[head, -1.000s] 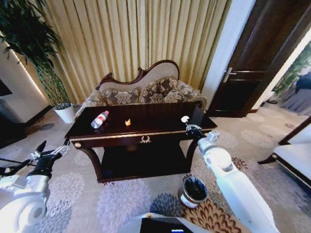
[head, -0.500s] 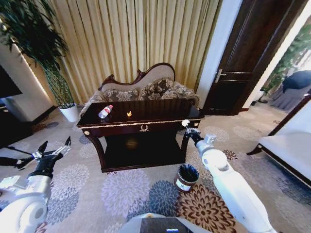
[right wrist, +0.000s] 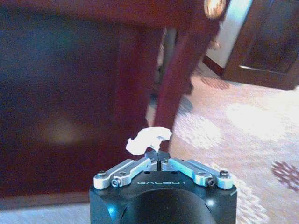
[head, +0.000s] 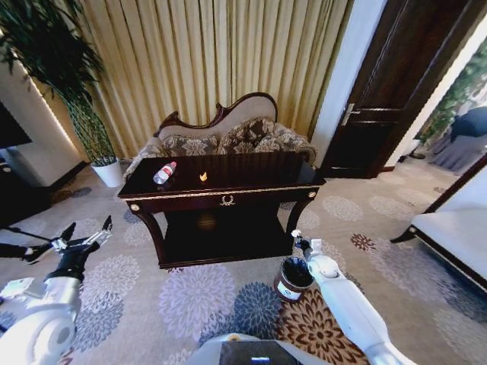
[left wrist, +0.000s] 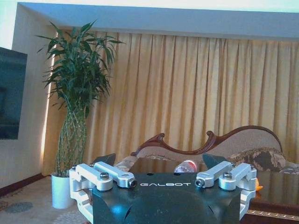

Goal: Move to the front of the table and place the trash on the table into the trash bin.

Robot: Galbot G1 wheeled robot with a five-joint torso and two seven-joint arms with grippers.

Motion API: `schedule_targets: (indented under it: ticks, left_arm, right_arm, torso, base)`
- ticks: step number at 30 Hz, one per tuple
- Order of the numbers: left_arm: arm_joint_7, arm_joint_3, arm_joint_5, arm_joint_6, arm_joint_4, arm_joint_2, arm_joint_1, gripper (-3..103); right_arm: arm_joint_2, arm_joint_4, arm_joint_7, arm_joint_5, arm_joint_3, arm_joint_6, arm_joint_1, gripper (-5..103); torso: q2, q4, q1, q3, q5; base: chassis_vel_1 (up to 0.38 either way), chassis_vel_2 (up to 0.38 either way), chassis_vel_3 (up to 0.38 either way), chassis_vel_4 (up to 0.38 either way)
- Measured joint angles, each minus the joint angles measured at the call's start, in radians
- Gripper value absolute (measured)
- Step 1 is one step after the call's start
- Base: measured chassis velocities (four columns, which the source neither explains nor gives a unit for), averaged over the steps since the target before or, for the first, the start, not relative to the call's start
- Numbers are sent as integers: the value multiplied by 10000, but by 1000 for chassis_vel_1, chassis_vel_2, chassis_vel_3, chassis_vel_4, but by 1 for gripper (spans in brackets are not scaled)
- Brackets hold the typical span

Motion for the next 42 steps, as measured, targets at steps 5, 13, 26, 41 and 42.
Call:
schedule_targets:
  ticks: [5, 13, 26, 41, 42]
  left_arm:
    - [9, 38, 19, -5, -43, -54, 2, 100]
    - [9, 21, 25, -5, -13, -68, 9, 100]
    - [9, 12, 24, -20, 79, -10, -19, 100]
    - [38, -38, 16, -122, 86, -8, 66, 100]
    - [38, -38, 16, -122, 86, -8, 66, 100]
  right_arm:
    - [388, -1710, -1, -1052, 0, 182, 555, 0]
    - [1027, -3494, -1, -2560, 222, 517, 1123, 0]
    - [1142, -4609, 0, -2922, 438, 539, 1453, 13]
    - [1027, -3791, 1, -2294, 433, 527, 1208, 66]
    - [1027, -3791, 1, -2294, 433, 527, 1208, 66]
  torso:
    - [-5, -1, 7, 4, 3]
    - [-5, 0, 6, 2, 0]
    - [-5, -1, 6, 3, 0]
    - [-5, -2, 7, 3, 0]
    - [-5, -2, 7, 3, 0]
  base:
    - [0, 0, 0, 0]
    - [0, 0, 0, 0]
    - [0, 0, 0, 0]
    - [0, 0, 0, 0]
    - [0, 0, 0, 0]
